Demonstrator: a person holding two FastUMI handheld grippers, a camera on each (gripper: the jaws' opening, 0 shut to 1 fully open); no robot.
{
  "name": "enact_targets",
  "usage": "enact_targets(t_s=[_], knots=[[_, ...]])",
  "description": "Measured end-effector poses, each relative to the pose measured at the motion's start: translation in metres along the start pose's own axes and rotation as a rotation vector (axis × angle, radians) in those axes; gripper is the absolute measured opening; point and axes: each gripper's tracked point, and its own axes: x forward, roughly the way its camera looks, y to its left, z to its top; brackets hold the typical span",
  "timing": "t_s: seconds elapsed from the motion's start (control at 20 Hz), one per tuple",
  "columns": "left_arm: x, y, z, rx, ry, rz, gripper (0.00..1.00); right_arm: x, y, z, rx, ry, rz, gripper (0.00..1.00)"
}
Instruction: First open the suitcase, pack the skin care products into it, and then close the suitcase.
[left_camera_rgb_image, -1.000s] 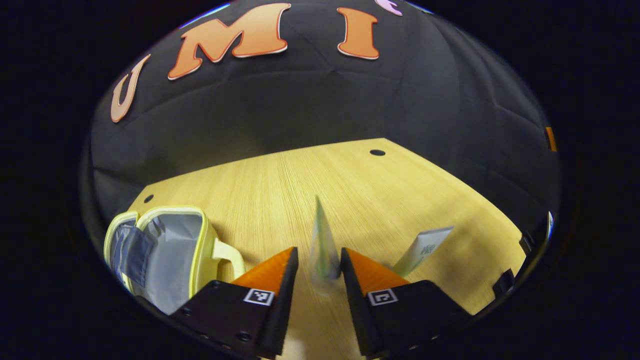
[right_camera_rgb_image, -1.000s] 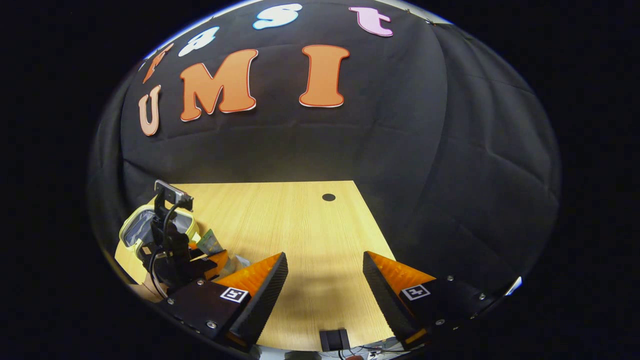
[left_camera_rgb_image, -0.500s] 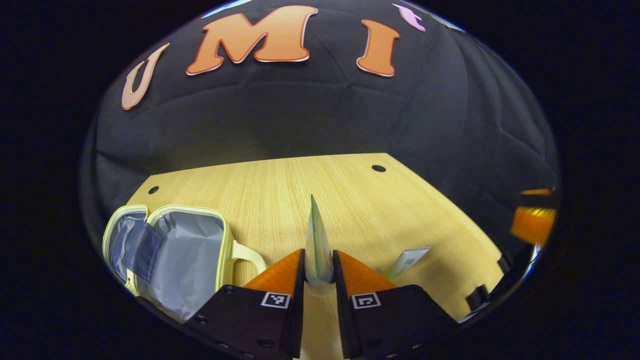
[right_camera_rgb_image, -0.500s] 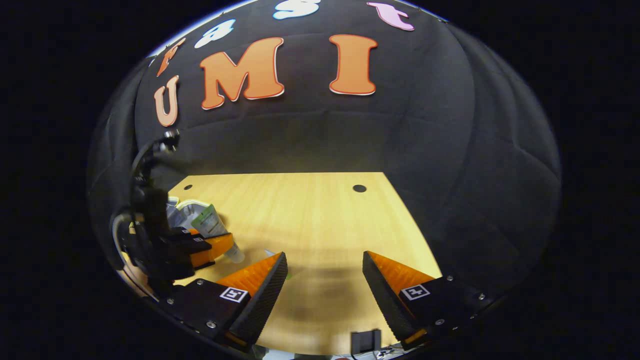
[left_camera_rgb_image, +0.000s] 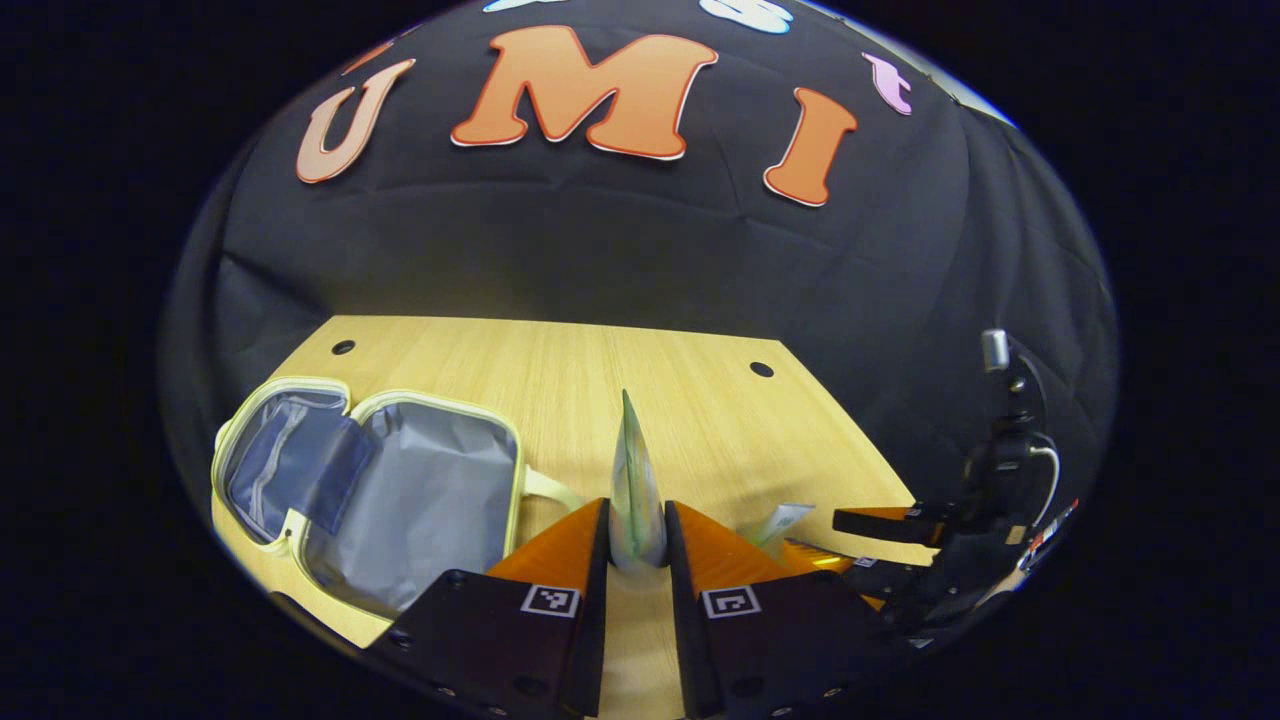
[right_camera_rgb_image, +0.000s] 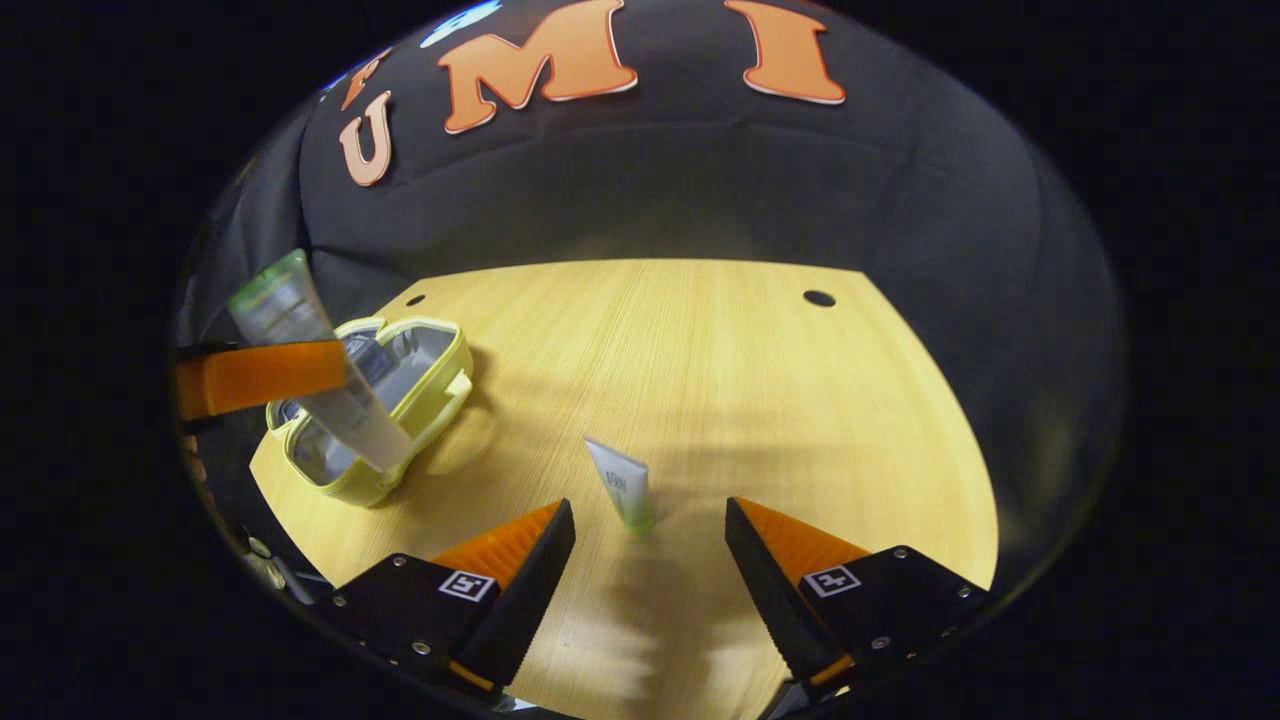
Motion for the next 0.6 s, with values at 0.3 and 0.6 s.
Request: enact_targets(t_s=[0.3, 0.6], knots=[[-0.010, 0.030, -0.019, -0.019, 0.023, 0.058, 0.29, 0.035, 0.003, -0.018, -0.017, 0.066, 0.035, 0.80], [-0.008, 0.044, -0.026, -0.007, 0.044, 0.039, 0.30, 0.049, 0.012, -0.014, -0.021, 0.049, 0.046, 0.55]])
